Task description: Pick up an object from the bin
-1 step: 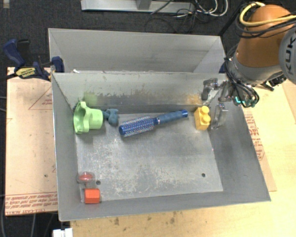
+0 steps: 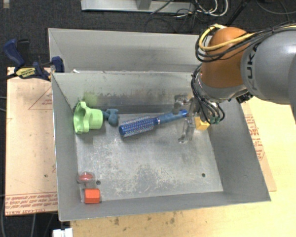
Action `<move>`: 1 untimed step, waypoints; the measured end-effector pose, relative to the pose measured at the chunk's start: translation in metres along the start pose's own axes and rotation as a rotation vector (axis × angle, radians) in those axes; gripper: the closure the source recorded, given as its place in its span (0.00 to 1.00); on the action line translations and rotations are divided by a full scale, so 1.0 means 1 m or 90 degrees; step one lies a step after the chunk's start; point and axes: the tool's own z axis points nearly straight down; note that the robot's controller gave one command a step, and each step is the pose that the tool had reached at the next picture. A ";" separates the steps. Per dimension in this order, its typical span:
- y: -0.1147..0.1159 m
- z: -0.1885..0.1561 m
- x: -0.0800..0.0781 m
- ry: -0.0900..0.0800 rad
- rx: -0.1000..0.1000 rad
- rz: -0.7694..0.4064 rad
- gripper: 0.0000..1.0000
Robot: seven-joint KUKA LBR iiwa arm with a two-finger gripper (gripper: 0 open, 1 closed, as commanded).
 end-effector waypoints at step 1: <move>0.076 0.021 -0.025 -0.005 0.000 -0.044 0.00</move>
Offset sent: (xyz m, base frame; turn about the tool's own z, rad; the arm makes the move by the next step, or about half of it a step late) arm 0.0266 0.0692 -0.0193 -0.0603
